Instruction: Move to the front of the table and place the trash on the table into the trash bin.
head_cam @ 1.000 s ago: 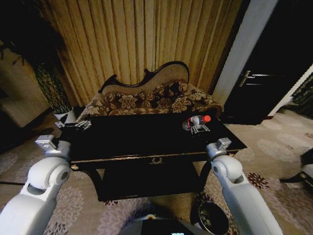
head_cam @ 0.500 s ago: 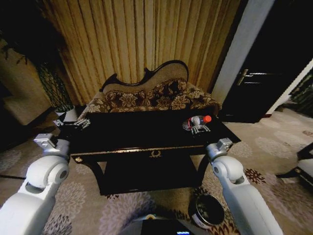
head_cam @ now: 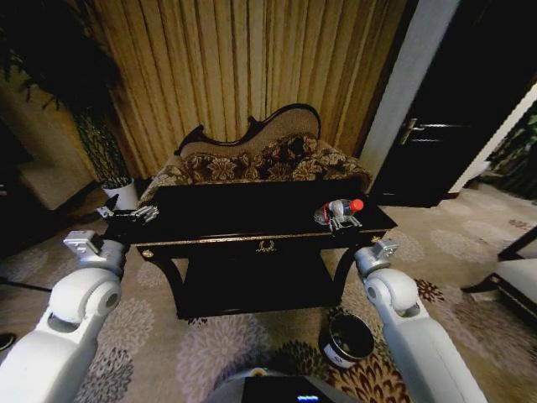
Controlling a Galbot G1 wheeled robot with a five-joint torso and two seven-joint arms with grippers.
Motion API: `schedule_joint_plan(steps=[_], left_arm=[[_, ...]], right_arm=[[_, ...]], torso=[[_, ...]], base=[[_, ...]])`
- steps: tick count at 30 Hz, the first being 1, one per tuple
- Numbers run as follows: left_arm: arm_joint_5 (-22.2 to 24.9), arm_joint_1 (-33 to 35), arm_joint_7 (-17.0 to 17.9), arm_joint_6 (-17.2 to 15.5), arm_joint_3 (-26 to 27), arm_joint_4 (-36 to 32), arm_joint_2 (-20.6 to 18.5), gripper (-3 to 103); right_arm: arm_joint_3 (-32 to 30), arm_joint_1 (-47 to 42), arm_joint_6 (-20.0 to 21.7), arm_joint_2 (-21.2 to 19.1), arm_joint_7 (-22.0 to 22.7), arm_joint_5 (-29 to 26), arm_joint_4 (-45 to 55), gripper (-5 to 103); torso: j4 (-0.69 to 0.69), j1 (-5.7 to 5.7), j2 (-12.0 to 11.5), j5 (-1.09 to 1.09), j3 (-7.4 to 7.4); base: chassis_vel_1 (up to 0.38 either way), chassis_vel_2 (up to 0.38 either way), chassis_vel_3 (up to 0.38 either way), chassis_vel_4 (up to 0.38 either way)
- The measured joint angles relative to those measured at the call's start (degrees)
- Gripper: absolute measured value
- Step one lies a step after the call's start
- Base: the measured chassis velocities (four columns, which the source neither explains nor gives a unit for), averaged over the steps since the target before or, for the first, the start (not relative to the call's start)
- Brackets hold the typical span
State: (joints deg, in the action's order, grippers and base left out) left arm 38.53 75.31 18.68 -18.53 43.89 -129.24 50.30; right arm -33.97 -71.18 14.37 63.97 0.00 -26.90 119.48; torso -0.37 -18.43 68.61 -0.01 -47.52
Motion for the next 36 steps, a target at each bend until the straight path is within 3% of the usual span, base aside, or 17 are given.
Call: schedule_joint_plan(steps=[23, 29, 36], left_arm=[[-1.18, 0.48, -0.25, 0.21, -0.19, 0.36, 1.16, 100], [-1.83, 0.85, -0.24, 0.29, 0.05, 0.72, 2.36, 100], [-2.27, 0.84, -0.26, 0.67, -0.09, 1.97, 3.47, 100]], right_arm=[[-0.51, -0.64, -2.13, 1.11, 0.00, -0.82, -0.89, 27], [-3.98, -1.29, -2.71, -0.48, 0.01, -3.63, -9.59, 27], [-3.87, -0.16, -6.32, -0.12, 0.01, 2.64, -31.26, 27]], torso=[[0.01, 0.03, 0.00, 0.00, 0.00], [-0.01, -0.04, -0.03, -0.01, -0.02], [0.00, 0.02, 0.00, 0.01, 0.00]], base=[[0.122, -0.129, -0.124, 0.127], [0.000, 0.000, 0.000, 0.000], [0.000, 0.000, 0.000, 0.000]])
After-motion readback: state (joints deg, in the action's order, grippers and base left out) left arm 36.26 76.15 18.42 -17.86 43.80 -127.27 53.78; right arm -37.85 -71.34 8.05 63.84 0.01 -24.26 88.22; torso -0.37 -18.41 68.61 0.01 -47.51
